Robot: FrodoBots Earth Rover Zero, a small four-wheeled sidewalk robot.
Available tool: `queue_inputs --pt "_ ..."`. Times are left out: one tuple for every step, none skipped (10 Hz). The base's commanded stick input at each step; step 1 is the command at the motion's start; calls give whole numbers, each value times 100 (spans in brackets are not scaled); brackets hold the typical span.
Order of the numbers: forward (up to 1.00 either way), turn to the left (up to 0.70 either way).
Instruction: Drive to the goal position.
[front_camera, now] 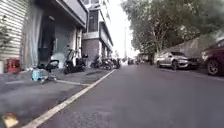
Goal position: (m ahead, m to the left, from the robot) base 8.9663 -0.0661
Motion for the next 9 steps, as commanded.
queue_inputs --pt "70 0" --pt "70 0" --pt "70 0" --pt "70 -2" --pt "70 -9" --pt "70 -4" --pt "70 0" --pt "70 0" --pt "70 0"
